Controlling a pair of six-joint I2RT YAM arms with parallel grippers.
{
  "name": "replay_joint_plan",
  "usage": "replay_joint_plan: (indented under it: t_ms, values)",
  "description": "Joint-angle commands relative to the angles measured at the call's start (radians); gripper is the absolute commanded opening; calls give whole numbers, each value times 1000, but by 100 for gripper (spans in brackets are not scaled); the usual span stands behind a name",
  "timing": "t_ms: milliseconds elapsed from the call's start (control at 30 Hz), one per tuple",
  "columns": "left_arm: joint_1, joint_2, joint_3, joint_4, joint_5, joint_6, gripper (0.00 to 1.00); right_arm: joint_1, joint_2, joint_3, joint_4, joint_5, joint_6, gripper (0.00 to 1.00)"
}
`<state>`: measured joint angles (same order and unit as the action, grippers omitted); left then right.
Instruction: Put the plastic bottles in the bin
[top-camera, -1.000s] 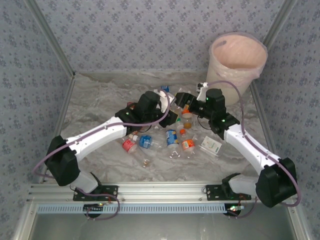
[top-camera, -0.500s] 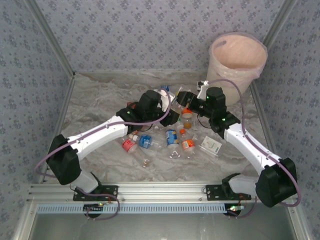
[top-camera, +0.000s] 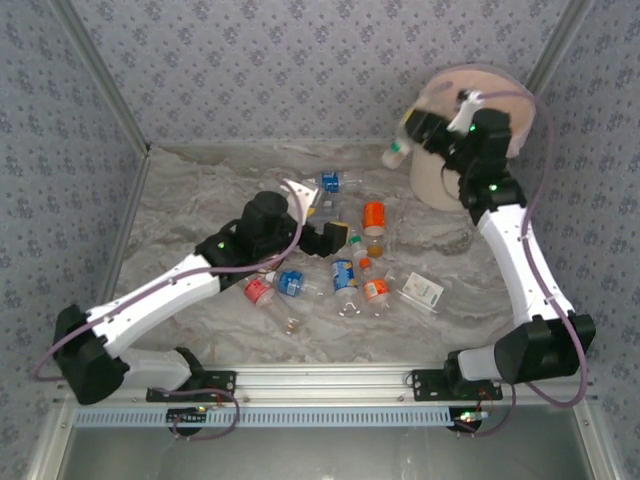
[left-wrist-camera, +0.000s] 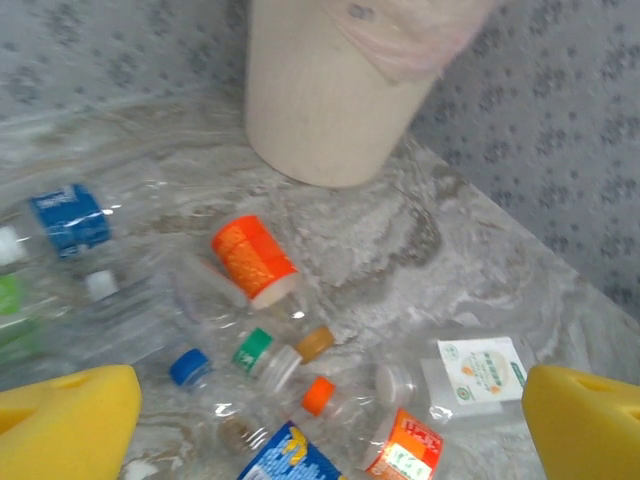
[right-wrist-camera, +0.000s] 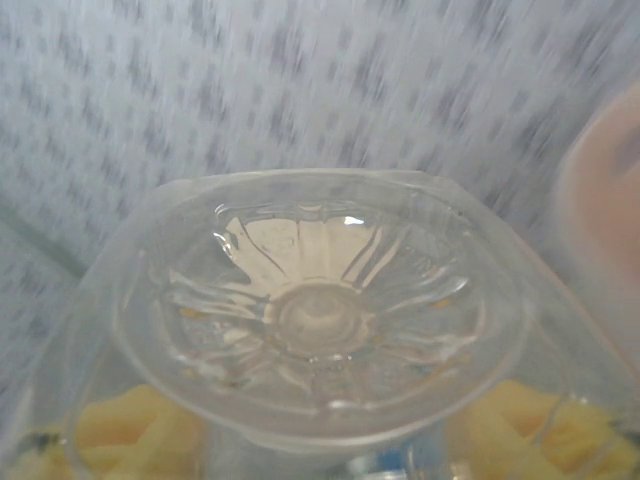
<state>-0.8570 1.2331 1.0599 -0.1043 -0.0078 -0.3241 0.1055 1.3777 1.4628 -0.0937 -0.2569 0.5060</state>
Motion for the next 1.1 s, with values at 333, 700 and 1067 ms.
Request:
replay_joint_plan:
  t_ms: [333, 700, 1067]
  values:
    - [137, -205, -274, 44, -261, -328, 98, -147, 306, 346, -62, 296, -232, 49]
    - [147, -221, -314, -9, -297, -309, 98, -232, 444, 383, -228, 65, -264, 51]
    - [178, -205, -310, 12, -168, -307, 98, -254, 353, 251, -277, -67, -255, 52]
